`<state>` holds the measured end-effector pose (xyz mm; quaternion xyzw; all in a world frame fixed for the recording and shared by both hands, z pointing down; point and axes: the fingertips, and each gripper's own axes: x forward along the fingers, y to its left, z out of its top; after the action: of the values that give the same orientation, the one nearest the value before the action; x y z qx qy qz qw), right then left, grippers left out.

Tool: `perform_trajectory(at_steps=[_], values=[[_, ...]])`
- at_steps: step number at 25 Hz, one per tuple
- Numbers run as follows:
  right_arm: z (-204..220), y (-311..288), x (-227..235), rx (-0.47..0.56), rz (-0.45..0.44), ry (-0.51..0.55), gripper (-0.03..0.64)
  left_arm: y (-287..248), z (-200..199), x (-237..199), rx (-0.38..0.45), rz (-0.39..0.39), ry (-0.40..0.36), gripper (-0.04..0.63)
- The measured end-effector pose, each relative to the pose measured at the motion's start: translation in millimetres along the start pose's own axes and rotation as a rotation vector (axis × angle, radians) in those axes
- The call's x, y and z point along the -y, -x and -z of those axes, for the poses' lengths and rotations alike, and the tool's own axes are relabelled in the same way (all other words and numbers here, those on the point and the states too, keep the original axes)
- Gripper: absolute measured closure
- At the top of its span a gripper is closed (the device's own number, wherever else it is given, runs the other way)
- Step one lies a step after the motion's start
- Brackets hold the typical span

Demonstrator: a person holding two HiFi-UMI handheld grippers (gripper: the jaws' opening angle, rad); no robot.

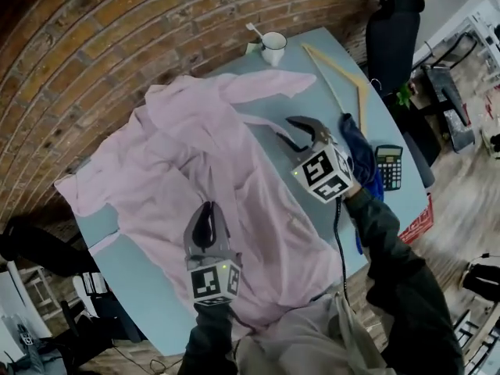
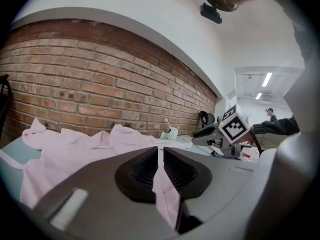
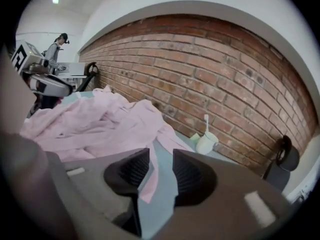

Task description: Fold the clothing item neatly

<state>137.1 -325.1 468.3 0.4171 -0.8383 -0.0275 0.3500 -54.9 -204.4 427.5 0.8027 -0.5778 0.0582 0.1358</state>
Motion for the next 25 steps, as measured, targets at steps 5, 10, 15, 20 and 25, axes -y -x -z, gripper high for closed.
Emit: perform_trajectory(at_steps=[5, 10, 15, 20, 25], values=[[60, -79, 93, -0.148, 0.044, -0.069, 0.431, -29, 22, -1, -0.031, -0.033, 0.008, 0.554], [96, -128, 111, -0.304, -0.011, 0.02, 0.382, -47, 40, 3, -0.079, -0.044, 0.03, 0.554], [103, -140, 113, -0.275, -0.086, -0.075, 0.398, -56, 51, 1, -0.106, -0.049, 0.05, 0.554], [105, -139, 101, -0.345, -0.113, -0.086, 0.584, -53, 52, -10, -0.106, -0.07, 0.067, 0.554], [73, -110, 103, -0.421, 0.003, 0.085, 0.588, -37, 40, -25, -0.08, -0.098, 0.08, 0.554]])
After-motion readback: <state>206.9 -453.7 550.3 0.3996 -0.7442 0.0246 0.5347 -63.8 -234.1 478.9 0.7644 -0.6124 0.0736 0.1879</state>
